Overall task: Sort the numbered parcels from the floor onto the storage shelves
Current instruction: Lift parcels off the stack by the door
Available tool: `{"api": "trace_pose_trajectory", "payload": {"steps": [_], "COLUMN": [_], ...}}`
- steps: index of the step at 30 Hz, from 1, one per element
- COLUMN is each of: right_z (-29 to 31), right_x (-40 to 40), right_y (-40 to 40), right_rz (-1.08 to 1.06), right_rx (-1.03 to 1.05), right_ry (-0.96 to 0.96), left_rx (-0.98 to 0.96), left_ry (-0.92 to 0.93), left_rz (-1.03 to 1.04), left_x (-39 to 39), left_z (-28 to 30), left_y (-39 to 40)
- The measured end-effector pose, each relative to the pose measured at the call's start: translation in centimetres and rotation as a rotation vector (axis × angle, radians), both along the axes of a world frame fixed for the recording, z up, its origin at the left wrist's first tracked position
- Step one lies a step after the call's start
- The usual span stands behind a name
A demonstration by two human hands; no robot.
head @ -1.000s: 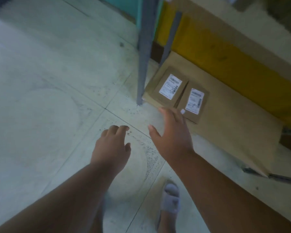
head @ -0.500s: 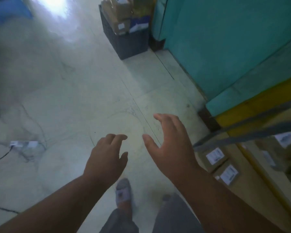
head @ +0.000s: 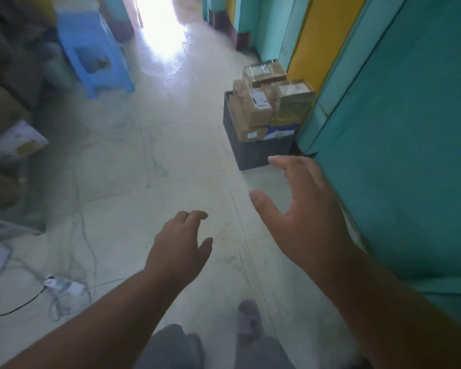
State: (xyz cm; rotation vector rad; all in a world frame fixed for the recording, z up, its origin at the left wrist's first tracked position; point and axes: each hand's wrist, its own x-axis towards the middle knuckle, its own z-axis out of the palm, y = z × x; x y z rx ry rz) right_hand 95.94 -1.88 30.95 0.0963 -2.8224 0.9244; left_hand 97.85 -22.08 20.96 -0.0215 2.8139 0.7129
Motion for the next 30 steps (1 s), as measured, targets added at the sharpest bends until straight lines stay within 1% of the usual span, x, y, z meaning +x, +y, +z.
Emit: {"api": "trace_pose_trajectory", "payload": {"steps": [3, 5, 7, 9, 10, 12, 16, 20, 25, 30], "right_z": [0.4, 0.0, -0.2, -1.2, -0.9, -0.6, 0.8, -0.6, -2.9, -4.2], "right_x": [-7.6, -12.7, -14.9, -22.9, -23.3, -27.1, -35.6, -43.3, -53.4, -62.0], "right_y": [-3.0, -5.0, -6.2, -7.9, -8.2, -8.1, -5.0, -1.0, 2.3, 1.9], "right_rz": [0.024, 0.014, 0.026, -0.057, -0.056, -0.092, -0.261, -0.389, -0.425, -0.532], "right_rx": [-0.037, -0.055, -0.062, -0.068, -0.069, -0.053, -0.037, -0.023, -0.032, -0.009], "right_ry": [-0.013, -0.017, -0.024, -0.030, -0.020, -0.048, -0.043, 0.014, -0.080, -0.082], "left_rx": [0.033, 0.069, 0.077, 0.086, 0.085, 0.098, 0.063, 0.061, 0.131, 0.065], "left_ry": [-0.009, -0.030, -0.022, -0.038, -0.017, -0.033, -0.079, -0.086, -0.210, -0.257], "left_rz": [0.078, 0.166, 0.177, 0.114, 0.095, 0.023, -0.157, -0.261, -0.201, -0.379], "left_x": [-6.3, -11.0, -14.0, -23.7, -24.6, -29.8, -41.4, -53.0, -63.6, -73.3], "left_z": [0.6, -0.3, 0.2, -0.9, -0.5, 0.5, 1.4, 0.0, -1.2, -3.1], "left_y": [-2.6, -5.1, -6.1, -8.4, -8.3, -7.9, -5.3, -0.1, 4.0, 3.8]}}
